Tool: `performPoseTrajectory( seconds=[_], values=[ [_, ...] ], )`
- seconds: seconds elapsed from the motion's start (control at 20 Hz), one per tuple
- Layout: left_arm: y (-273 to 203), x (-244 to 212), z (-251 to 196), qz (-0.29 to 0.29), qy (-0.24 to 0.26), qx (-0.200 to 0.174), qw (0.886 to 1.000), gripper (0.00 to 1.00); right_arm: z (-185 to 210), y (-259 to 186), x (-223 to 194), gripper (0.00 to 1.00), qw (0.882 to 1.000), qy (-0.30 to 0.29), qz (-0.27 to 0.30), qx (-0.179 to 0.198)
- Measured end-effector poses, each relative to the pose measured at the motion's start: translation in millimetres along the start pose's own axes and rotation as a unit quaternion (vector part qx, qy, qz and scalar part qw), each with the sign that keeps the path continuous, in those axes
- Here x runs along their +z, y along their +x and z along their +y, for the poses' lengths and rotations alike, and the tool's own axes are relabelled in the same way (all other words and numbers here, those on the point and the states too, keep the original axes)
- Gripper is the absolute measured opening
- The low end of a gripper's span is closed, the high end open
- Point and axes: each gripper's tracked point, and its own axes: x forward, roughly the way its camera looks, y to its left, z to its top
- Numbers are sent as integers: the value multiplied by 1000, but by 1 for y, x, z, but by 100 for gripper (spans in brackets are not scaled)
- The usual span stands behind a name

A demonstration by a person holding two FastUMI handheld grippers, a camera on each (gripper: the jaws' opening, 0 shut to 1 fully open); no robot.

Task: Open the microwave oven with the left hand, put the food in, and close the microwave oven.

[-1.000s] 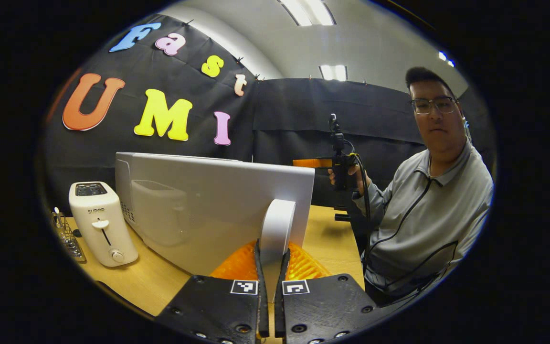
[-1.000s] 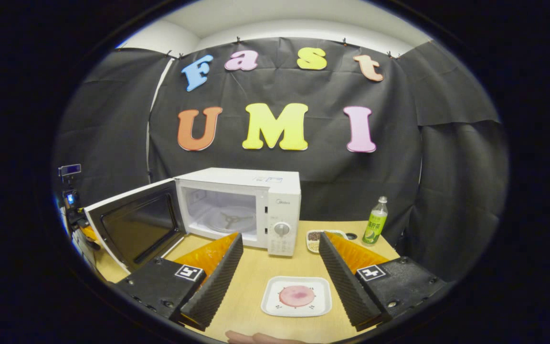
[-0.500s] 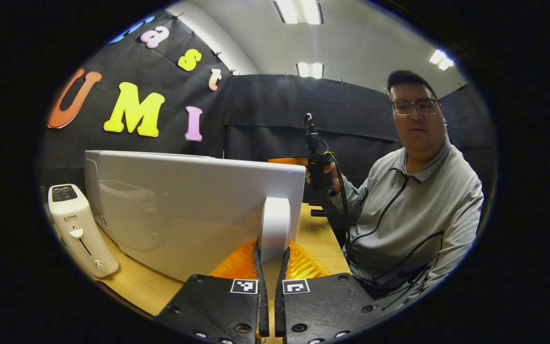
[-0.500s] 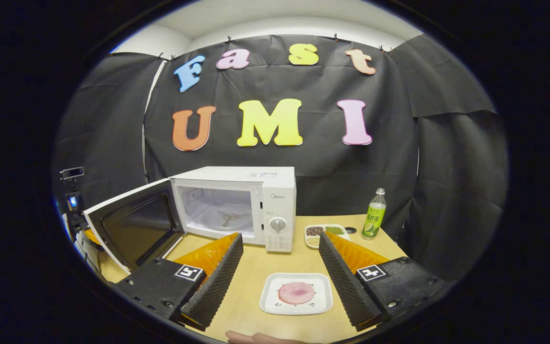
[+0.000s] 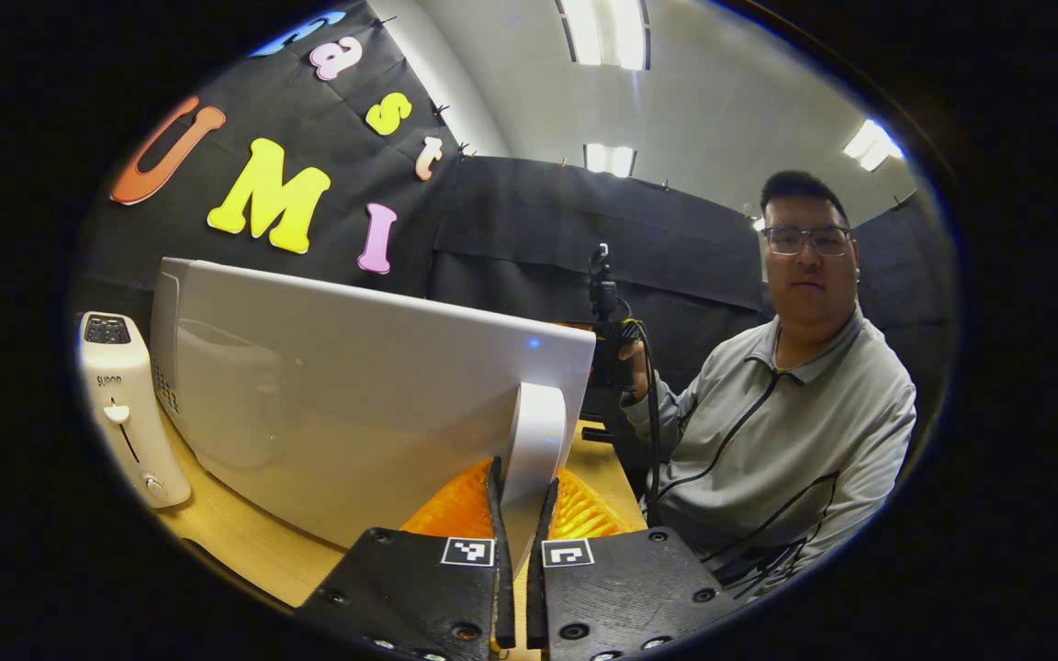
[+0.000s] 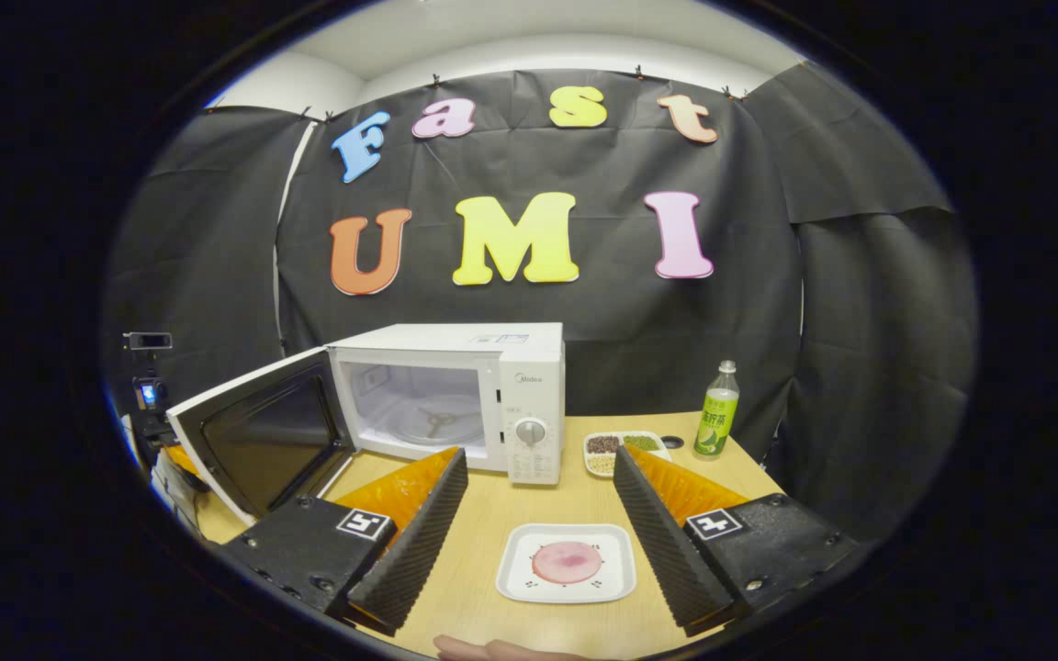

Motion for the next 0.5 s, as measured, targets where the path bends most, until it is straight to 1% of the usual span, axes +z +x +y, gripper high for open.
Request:
performPoseTrajectory(
  seconds=[0.05,0.1,0.15,0.2,0.25,0.3,0.35,0.4,0.45,0.5],
  values=[
    [4,0,2,0,36,35,999,5,1,-2,2,100,1000,-1,-3,2],
    [9,1,7,5,58,65,996,5,-1,-4,5,95,1000,-1,-7,-1],
    [14,-6,12,17,54,100,993,5,-4,-5,5,100,1000,-1,-10,-4],
    [18,-7,14,22,54,131,990,4,-3,-6,6,95,1000,-1,-11,-4],
    [20,-8,15,28,46,164,985,4,-3,-7,5,100,1000,0,-10,-2],
    [23,-5,15,29,50,187,981,5,-4,-8,6,100,1000,2,-11,-3],
    [26,-8,15,41,43,208,976,4,-7,-8,4,100,1000,2,-9,-7],
    [29,-8,15,55,53,206,976,4,-9,-7,4,95,1000,2,-7,-9],
    [34,-10,11,74,68,178,979,5,-7,-8,4,95,1000,4,-6,-8],
    [41,-9,7,75,77,127,986,0,-5,-7,5,95,1000,6,-5,-6]
  ],
)
